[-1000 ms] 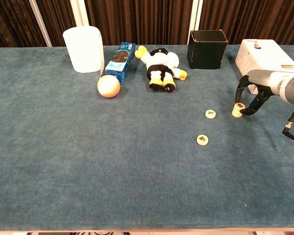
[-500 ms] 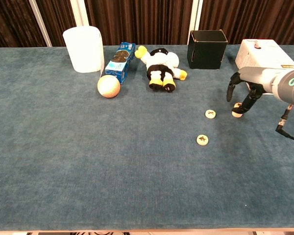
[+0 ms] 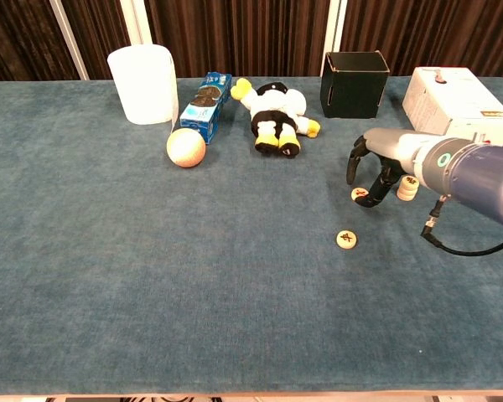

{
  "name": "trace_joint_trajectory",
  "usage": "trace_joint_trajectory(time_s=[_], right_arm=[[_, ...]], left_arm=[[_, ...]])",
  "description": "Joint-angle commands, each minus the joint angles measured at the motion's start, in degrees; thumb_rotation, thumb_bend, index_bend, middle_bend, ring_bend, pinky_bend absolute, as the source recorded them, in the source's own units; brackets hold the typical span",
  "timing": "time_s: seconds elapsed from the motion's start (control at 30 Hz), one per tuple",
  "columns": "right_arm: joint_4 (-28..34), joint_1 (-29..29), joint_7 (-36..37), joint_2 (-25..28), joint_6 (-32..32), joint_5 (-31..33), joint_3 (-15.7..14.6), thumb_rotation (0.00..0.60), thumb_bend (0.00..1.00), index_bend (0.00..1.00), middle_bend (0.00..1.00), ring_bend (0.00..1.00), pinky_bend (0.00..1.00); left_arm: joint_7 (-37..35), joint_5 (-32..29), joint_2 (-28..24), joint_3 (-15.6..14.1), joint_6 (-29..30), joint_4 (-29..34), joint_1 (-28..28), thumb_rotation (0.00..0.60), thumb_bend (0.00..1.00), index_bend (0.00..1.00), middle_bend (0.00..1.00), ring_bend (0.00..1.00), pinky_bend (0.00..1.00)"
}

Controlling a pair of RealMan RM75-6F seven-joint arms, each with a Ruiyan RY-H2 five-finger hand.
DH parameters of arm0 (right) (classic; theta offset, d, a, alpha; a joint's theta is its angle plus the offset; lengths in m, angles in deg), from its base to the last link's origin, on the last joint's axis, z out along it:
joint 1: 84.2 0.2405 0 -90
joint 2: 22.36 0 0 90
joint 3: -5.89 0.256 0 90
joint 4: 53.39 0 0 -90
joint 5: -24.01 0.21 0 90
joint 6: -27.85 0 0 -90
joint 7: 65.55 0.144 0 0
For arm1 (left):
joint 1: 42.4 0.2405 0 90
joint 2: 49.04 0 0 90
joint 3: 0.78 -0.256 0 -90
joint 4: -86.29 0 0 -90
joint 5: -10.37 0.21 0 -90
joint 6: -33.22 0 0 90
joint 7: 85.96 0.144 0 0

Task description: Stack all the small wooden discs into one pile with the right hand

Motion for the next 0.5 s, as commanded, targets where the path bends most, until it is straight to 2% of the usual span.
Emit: trace_joint_trajectory(time_s=[0.03,0.5], right_arm=[[-0.58,-0.09,0.03,-0.33,-0.14,-0.73,-0.22,0.600,0.41,0.41,0.00,0.00,0.00],[-0.96,-1.45,0.57,0.98,0.86,-1.31,-0.50,0.600,0.41,0.44,0.00,0.00,0.00]], left_arm=[[-0.33,0.16,-0.16,-0.04,-0.13,0.06,0.02,0.600,0.15,0.08,0.00,0.00,0.00],[0.13,0.19,-0.02,-0.06,0.32,0.22,0.12,0.600,0.15,0.08,0.00,0.00,0.00]])
